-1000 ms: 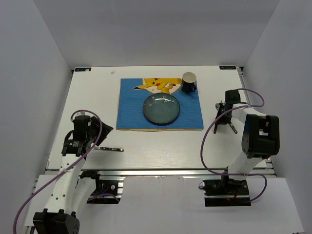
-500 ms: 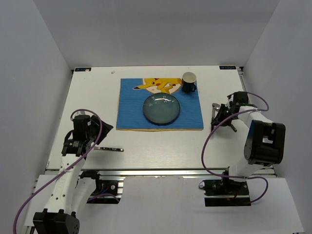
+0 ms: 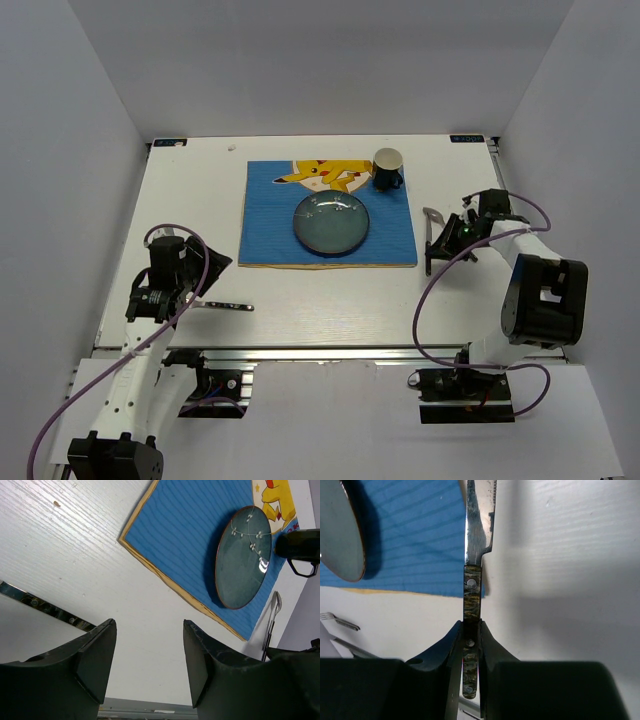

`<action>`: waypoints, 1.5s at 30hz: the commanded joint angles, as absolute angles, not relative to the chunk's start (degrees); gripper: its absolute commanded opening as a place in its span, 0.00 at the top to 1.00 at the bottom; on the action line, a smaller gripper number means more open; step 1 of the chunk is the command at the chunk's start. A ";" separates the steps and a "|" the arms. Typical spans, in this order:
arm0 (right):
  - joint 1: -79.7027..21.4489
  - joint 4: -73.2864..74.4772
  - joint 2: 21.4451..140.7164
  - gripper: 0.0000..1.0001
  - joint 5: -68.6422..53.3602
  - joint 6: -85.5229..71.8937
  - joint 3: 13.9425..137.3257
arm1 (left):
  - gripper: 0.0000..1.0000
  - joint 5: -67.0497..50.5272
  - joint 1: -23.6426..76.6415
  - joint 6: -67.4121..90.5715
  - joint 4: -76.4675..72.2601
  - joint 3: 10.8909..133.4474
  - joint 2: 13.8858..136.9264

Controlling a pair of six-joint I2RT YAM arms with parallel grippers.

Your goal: Set the dinner table for one person

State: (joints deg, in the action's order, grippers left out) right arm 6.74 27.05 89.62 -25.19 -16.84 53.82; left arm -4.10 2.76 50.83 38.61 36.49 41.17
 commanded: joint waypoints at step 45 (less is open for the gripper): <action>-13.62 16.70 101.33 1.00 -9.58 -10.63 67.50 | 0.35 -3.87 2.81 50.19 39.20 37.70 40.87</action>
State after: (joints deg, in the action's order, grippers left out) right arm -13.26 18.92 100.71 -11.73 -9.56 65.41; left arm -4.05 2.76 50.83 38.98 36.49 40.95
